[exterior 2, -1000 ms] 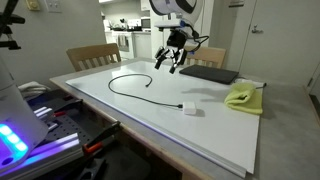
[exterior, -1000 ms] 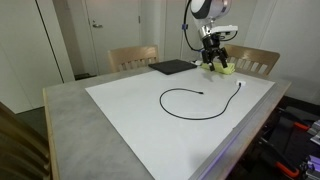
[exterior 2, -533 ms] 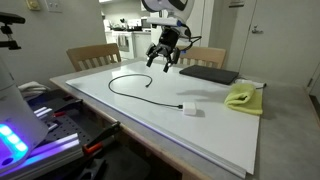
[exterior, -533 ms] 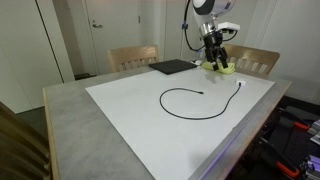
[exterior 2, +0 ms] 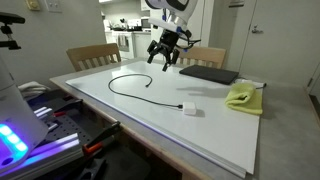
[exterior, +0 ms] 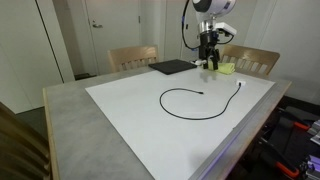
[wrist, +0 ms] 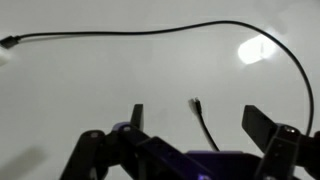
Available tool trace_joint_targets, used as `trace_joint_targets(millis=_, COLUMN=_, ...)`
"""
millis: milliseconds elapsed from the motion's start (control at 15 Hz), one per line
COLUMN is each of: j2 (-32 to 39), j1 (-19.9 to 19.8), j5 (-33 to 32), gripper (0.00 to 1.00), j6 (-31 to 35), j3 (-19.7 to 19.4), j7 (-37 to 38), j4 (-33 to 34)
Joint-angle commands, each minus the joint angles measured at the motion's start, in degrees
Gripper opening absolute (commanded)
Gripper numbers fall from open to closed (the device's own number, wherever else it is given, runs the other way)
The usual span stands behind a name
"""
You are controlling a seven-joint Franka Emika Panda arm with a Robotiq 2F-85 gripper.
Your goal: Straighten the cable
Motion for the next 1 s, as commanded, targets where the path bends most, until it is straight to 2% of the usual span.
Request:
trace_joint_targets(millis=0, j2=-2.9, j1=-3.1, j5=6.0, gripper=1.00, j6=5.2, j3=2.0, j7=-7.5, j4=-3.7)
trace_joint_targets(millis=133, j2=-5.0, j1=-2.5, j5=5.0, gripper=1.00, j6=11.4, j3=2.2, j7=-12.0, j4=-7.1)
trace_joint_targets(millis=467, j2=-9.5, j1=0.0, j5=-2.8, gripper=1.00, j6=25.7, j3=2.9, j7=-17.1, j4=-16.9)
trace_joint_targets(millis=533, j2=-6.2, j1=-0.9, j5=-1.0, gripper=1.00, j6=20.5, j3=2.9, j7=-14.6, j4=-11.4)
trace_joint_targets(millis=667, j2=-7.5, j1=-0.2, j5=-2.3, gripper=1.00, j6=23.7, j3=3.2, j7=-15.1, j4=-14.3)
trace_joint_targets(millis=933, j2=-6.6, j1=0.7, j5=-4.1, gripper=1.00, j6=24.8, j3=3.0, j7=-13.6, j4=-14.8)
